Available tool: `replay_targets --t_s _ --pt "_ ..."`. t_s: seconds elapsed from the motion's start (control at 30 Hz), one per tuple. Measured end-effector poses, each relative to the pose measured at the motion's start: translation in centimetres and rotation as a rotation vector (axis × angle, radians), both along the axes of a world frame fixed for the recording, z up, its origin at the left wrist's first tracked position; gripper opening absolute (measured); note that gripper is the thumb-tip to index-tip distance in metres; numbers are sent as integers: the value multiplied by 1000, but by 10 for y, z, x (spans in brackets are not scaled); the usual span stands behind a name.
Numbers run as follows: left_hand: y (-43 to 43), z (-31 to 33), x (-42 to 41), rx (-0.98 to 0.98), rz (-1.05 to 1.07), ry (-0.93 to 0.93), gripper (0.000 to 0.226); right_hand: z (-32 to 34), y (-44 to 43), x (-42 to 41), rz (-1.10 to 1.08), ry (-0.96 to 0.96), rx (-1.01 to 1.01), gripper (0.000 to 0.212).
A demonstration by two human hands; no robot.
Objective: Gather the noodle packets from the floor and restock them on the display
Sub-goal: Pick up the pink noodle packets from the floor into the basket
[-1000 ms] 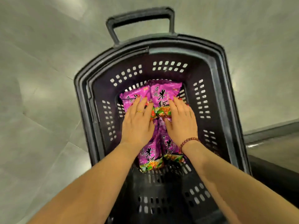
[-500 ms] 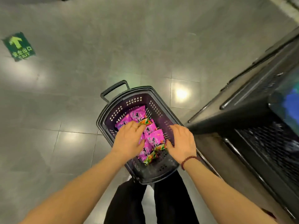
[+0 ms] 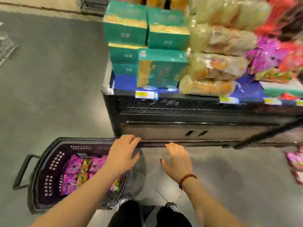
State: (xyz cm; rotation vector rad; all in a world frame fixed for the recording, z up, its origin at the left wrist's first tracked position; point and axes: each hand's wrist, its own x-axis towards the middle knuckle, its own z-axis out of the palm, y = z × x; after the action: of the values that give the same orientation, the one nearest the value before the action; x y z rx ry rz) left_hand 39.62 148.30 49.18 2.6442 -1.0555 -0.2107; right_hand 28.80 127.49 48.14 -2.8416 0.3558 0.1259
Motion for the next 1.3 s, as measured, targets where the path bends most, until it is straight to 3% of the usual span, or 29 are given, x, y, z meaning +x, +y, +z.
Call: replay_targets --t_s 0.23,0.5,0.73,1.0,1.3 --pt "-180 23 -56 67 -405 -80 53 24 -137 -123 -438 -28 48 60" --pt "-384 35 -184 -9 -619 -37 57 34 -291 -291 -722 -29 53 62" --pt "-521 50 -274 -19 -872 -30 57 59 -373 -403 -1013 -116 68 62" --pt "-670 66 -328 -67 -1070 -76 57 81 -460 -477 -1292 -224 59 59" --pt "-866 65 -360 -87 -1234 -57 58 81 -613 -499 -1452 -223 32 55"
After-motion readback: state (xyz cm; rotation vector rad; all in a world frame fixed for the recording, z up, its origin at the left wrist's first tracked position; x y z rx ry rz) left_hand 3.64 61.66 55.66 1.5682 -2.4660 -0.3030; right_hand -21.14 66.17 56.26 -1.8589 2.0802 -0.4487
